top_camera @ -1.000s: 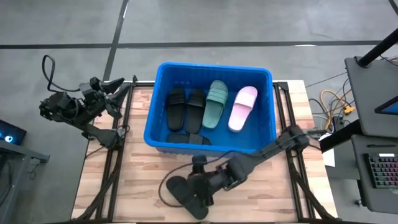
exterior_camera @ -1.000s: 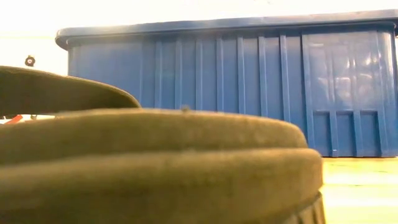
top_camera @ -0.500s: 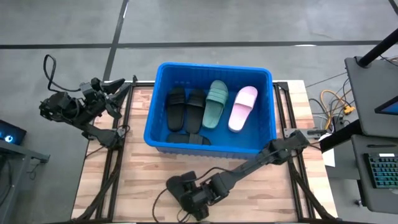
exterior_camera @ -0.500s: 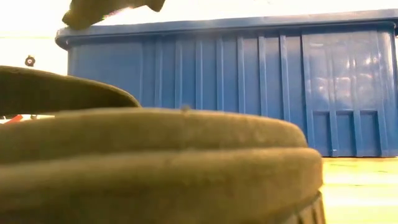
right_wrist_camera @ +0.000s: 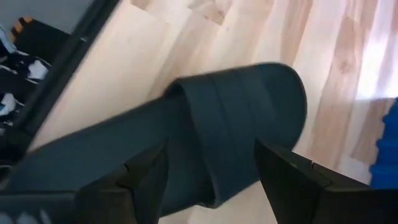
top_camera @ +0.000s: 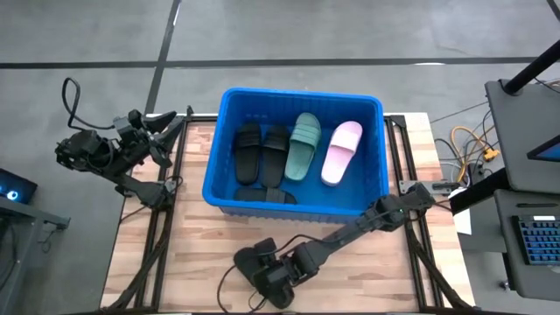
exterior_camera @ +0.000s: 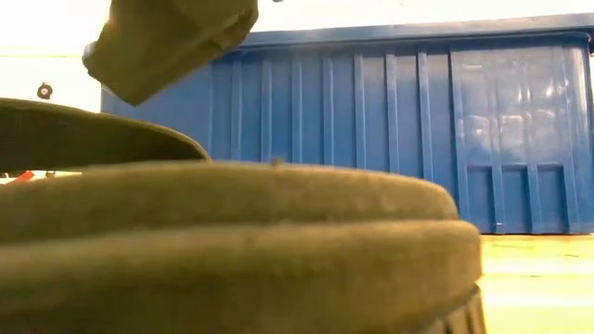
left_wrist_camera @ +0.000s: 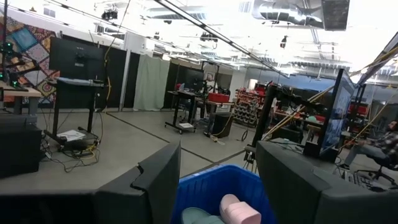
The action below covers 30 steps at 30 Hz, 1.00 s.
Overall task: Pick and place slides into bin
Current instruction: Put the black slide into the blue bin
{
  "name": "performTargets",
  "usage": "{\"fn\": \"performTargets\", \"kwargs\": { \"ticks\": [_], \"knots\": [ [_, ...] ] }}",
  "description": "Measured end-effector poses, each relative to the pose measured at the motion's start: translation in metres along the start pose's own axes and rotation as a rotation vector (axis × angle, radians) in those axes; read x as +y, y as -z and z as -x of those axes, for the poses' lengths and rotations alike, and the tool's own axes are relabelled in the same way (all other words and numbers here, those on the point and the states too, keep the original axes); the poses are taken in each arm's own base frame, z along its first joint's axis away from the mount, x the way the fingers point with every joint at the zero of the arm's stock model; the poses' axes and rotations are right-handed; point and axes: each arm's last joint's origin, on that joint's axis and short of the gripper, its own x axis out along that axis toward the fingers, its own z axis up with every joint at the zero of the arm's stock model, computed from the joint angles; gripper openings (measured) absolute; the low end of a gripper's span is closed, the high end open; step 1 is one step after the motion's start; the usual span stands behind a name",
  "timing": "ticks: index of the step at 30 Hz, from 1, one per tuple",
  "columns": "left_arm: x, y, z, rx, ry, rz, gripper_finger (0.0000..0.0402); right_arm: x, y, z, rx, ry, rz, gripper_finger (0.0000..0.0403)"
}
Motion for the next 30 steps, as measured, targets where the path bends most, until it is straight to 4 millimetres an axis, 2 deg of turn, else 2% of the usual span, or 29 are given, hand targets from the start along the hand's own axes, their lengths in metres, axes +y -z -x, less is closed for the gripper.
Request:
{"fn": "performTargets", "kwargs": {
  "ticks": [6,15,30],
  "knots": [
    [0.0,0.0,0.0,0.001,0.0,-0.002,0.0194,-0.005,0.005,-0.005,0.023,0.038,0.038,0.0223],
    [0.0,0.0,0.0,0.002,0.0,-0.004,0.0194,-0.001,0.017,-0.019,0.048,0.045,0.063,0.0223],
    [0.0,0.001,0.0,0.004,0.0,-0.006,0.0194,-0.002,0.013,-0.024,-0.022,0.108,-0.033,0.0205]
  ]
}}
